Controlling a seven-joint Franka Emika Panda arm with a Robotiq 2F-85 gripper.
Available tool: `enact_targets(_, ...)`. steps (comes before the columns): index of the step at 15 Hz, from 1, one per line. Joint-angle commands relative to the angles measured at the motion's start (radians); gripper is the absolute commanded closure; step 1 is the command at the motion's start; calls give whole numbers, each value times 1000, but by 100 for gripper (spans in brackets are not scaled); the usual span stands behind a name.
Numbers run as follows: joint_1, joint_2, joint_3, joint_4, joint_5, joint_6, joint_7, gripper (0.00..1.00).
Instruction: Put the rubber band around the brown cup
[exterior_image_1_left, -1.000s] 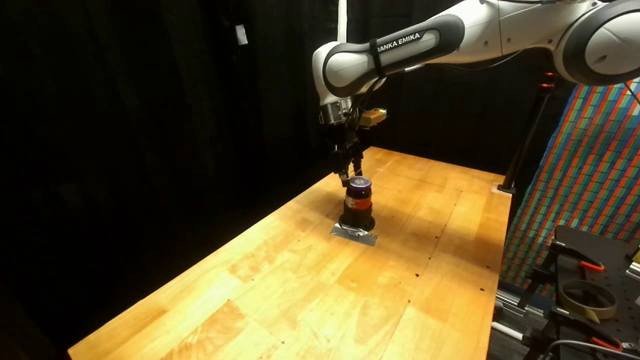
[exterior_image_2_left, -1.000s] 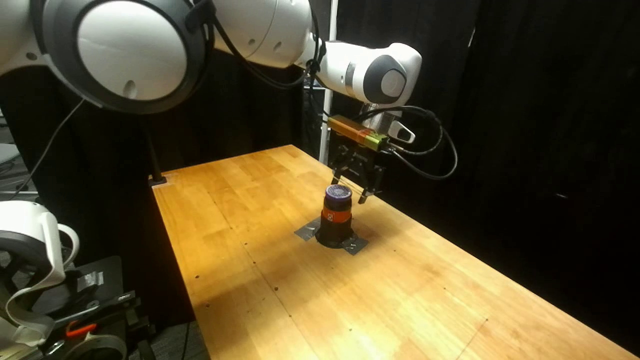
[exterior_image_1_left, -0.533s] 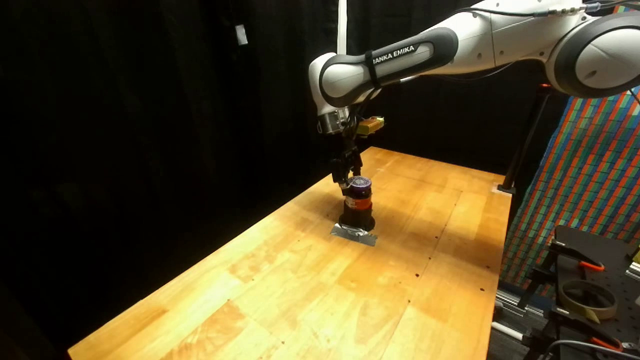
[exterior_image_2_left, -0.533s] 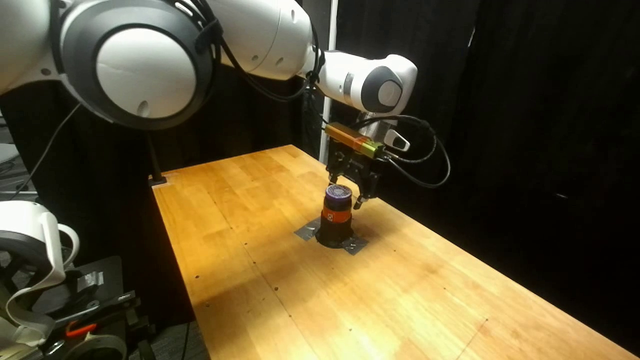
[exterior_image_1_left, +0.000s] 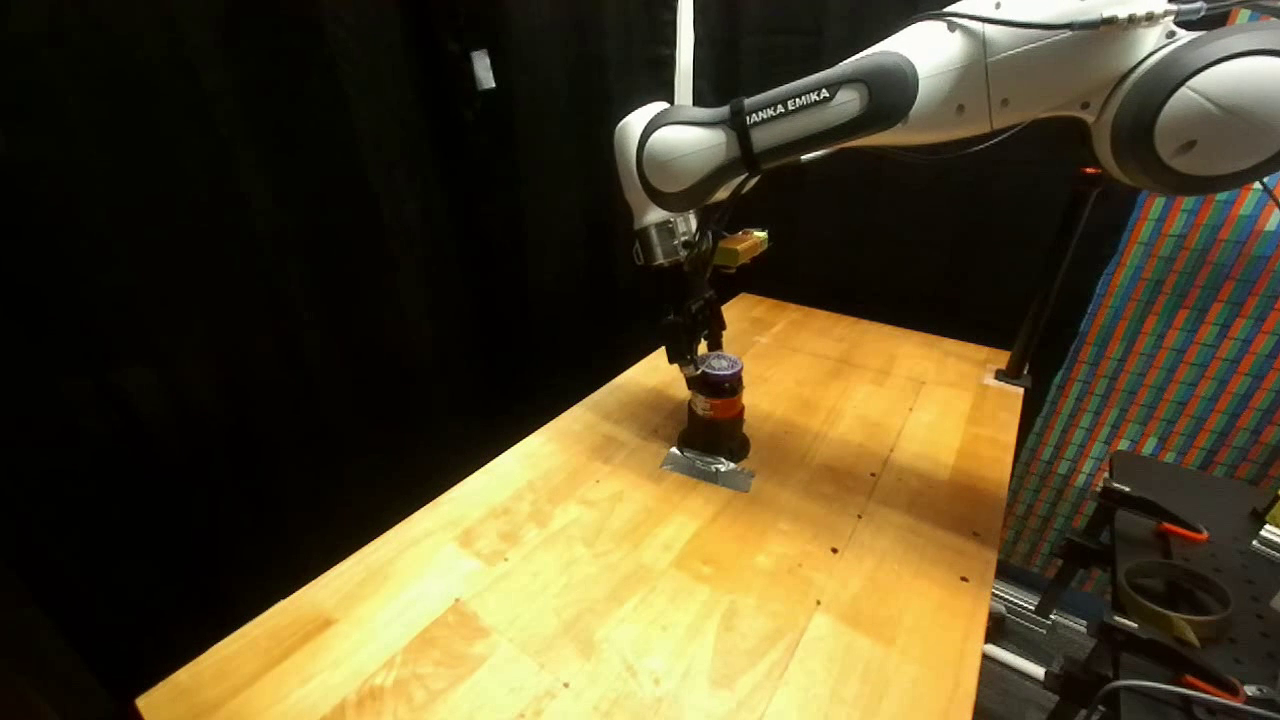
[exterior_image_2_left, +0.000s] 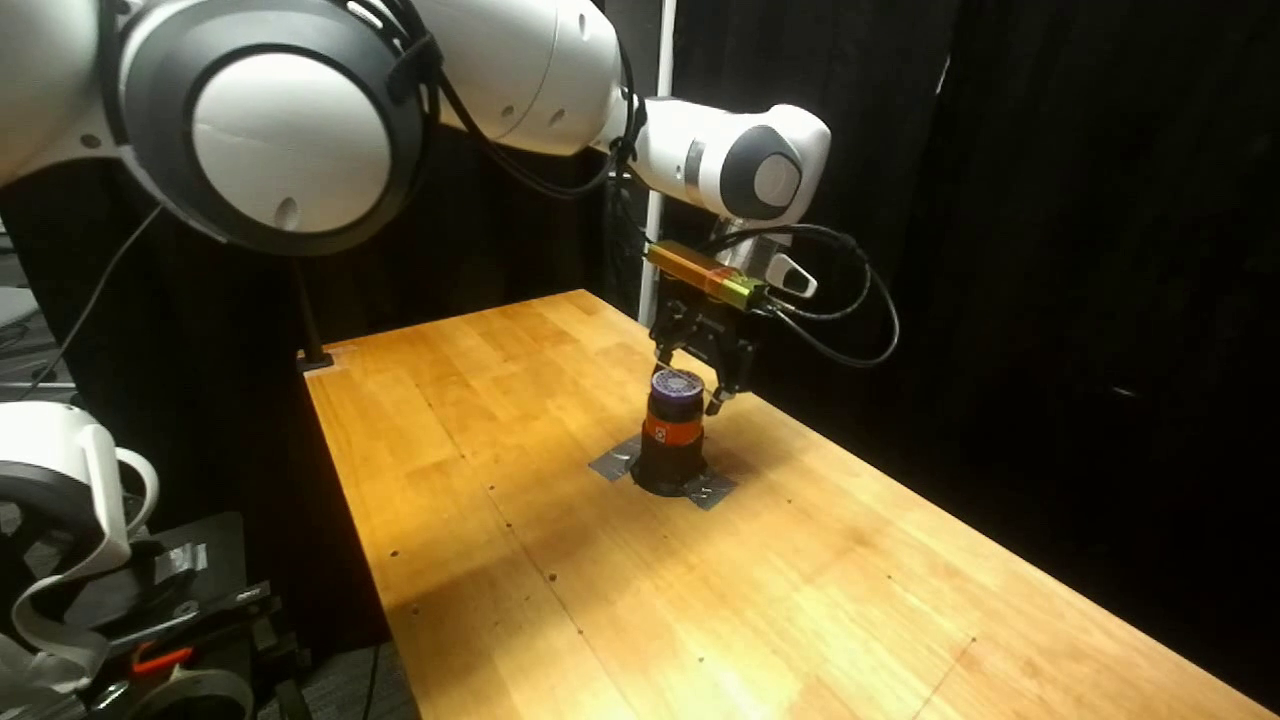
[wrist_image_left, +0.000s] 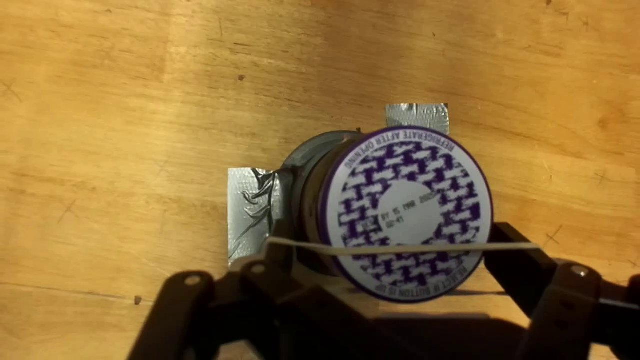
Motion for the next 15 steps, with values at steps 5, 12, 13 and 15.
enact_targets(5,7,-64,-7,-69,-16,-8,-5,0)
enact_targets(12,2,-131,-9,-196,-12,21,-19,0)
enact_targets(13,2,-147,-8,-225,-12,31,-21,0)
enact_targets(15,1,-183,-8,-287,-13,54,-24,0)
